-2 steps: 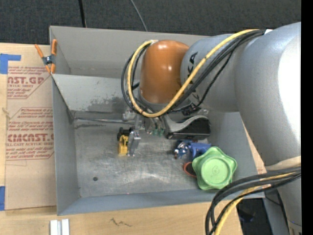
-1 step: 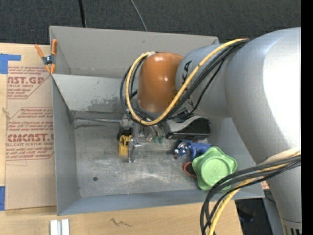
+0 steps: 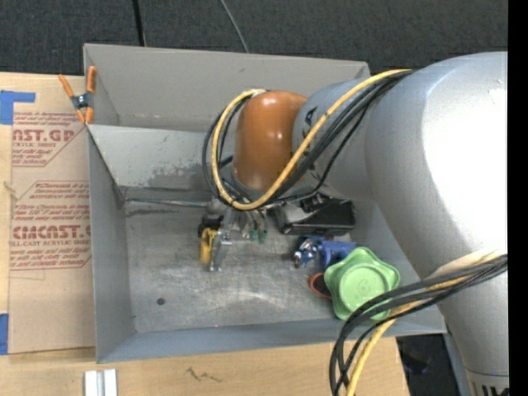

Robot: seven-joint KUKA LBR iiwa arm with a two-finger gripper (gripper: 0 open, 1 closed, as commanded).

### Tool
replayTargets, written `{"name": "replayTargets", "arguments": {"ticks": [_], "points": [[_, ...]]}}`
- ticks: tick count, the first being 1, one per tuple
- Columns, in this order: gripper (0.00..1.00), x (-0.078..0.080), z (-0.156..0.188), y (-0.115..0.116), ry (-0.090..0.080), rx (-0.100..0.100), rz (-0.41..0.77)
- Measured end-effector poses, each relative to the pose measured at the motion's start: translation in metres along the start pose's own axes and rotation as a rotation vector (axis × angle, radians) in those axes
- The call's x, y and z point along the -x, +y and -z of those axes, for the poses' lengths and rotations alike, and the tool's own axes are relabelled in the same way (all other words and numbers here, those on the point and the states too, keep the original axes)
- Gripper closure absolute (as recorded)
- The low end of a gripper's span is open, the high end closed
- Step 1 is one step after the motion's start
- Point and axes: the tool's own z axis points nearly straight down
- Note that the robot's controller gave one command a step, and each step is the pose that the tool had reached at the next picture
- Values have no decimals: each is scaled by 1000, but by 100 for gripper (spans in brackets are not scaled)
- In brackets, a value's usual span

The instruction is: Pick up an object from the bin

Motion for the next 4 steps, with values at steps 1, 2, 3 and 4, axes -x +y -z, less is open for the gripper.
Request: {"name": "replayTargets", "arguments": {"ticks": [1, 2, 3, 4], "points": [[0, 4, 0, -5, -5, -4, 113], [0, 1, 1, 1, -1, -2, 0], [100, 6, 3, -2, -6, 1, 112], [100, 6, 3, -2, -6, 1, 112]]}}
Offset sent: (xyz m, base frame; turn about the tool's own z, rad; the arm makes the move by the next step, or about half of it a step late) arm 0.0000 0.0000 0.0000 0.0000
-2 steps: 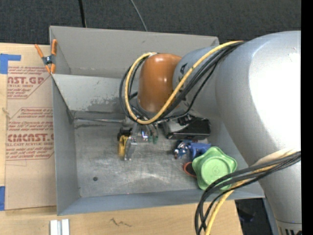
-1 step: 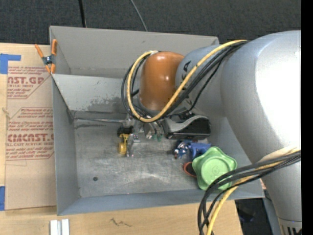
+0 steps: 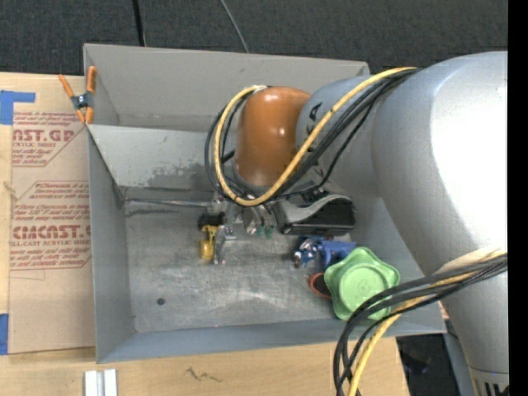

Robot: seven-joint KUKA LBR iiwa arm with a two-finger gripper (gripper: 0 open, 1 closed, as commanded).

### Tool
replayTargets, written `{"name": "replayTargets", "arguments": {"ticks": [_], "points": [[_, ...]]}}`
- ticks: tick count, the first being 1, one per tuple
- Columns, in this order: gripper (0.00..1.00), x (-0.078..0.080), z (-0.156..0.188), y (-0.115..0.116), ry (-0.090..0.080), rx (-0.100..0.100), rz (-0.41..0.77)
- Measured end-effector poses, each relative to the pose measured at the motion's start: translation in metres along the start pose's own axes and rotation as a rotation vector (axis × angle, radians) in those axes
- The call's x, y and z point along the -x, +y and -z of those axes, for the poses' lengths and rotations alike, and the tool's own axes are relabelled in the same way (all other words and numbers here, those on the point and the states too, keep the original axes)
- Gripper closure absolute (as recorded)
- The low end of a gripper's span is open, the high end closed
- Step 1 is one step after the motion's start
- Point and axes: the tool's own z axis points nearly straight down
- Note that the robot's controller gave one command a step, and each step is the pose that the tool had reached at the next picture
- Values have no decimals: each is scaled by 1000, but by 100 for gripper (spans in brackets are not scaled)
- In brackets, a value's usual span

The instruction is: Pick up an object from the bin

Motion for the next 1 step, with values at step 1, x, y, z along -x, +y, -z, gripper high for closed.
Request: {"name": "replayTargets", "arguments": {"ticks": [1], "points": [[100, 3, 73, 1, 1, -2, 1]]}}
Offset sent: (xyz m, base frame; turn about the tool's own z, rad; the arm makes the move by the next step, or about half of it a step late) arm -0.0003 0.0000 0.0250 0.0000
